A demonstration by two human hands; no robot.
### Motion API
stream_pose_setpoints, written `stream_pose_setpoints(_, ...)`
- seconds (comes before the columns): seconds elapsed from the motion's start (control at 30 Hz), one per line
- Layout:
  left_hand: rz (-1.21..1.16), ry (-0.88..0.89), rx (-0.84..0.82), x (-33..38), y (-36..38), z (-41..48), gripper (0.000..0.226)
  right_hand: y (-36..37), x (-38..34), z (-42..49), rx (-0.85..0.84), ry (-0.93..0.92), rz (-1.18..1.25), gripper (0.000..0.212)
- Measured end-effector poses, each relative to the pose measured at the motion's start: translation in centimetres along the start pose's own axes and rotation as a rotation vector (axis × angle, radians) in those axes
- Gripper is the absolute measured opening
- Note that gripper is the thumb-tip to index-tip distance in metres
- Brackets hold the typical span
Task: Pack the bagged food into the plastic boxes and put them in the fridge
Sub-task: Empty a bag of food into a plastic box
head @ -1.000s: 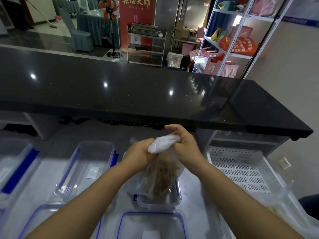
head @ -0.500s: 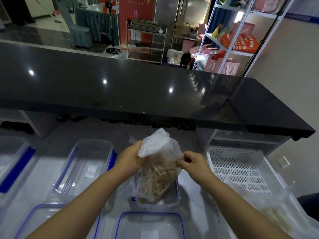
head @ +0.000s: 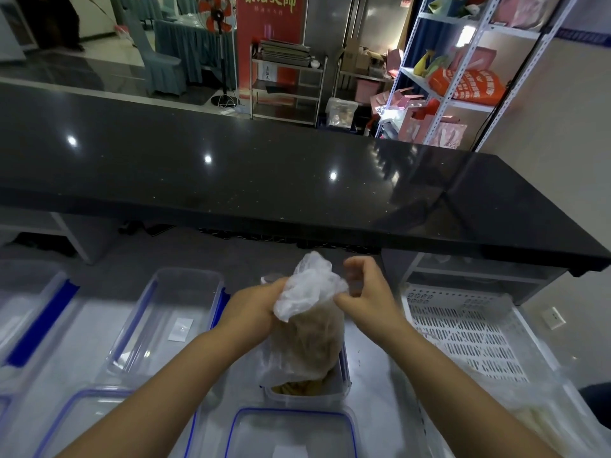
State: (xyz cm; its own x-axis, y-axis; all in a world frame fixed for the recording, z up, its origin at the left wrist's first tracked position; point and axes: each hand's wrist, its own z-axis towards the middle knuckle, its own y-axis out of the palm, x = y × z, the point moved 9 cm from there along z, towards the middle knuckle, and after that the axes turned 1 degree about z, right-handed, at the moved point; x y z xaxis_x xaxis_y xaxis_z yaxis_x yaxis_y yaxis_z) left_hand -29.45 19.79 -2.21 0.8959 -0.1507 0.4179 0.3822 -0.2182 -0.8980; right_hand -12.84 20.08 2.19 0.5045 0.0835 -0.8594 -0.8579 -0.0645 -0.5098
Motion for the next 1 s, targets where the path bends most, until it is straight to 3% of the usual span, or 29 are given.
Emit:
stream_pose_setpoints(0.07,0.075,0.030,0.017,0.5,0.2,-0.3,0.036,1.0,-0.7,-0.7,-0.060,-0.069,0.063,0.084)
stream_pose_setpoints(0.13,0.069,0.062,0.079,0.6,0.3,-0.4,0.029,3.0,-1.7,-1.4,-0.150,-0.159,-0.038,0.094)
stream_pose_setpoints(0.23,-0.015,0.098,0.145,0.9,0.4,-0.6,0.029,4.5,-0.9,-2.0,-0.107,-0.213,-0.298,0.066)
stream_pose_setpoints(0.33,-0.212,0.176,0.137,1.3,0.6,-1.2,0.064,3.8,0.8,-2.4,0.035,-0.215,-0.335,0.036)
stream_pose_setpoints(0.4,-0.196,0.289,0.095,2.2,0.6,-2.0,0.091,3.8,1.7,-2.5,0.063,-0.180,-0.296,0.029)
stream_pose_setpoints(0.5,-0.116,0.408,0.056,3.5,1.3,-2.8,0.103,5.0,0.4,-3.3,0.036,-0.149,-0.086,0.034)
stream_pose_setpoints(0.6,-0.143,0.364,0.105,3.4,1.5,-2.8,0.096,6.4,-0.1,-4.6,-0.066,-0.040,0.214,0.042)
stream_pose_setpoints(0.7,-0.103,0.324,0.139,3.0,1.2,-2.7,0.075,5.4,1.0,-5.0,-0.050,0.045,0.350,0.033)
stream_pose_setpoints(0.77,-0.056,0.301,0.147,2.6,1.4,-2.6,0.055,2.7,1.9,-4.6,0.109,0.036,0.263,0.023)
stream_pose_setpoints(0.83,-0.046,0.273,0.165,2.0,1.8,-2.4,0.041,0.6,2.9,-4.2,0.228,0.037,0.165,0.029)
stream_pose_setpoints(0.9,-0.081,0.255,0.213,1.3,2.0,-2.4,0.035,0.5,3.7,-3.6,0.175,0.046,0.048,0.042)
stream_pose_setpoints(1.0,-0.132,0.227,0.265,0.4,1.8,-2.4,0.035,3.0,5.4,-2.8,-0.055,0.057,-0.185,0.052)
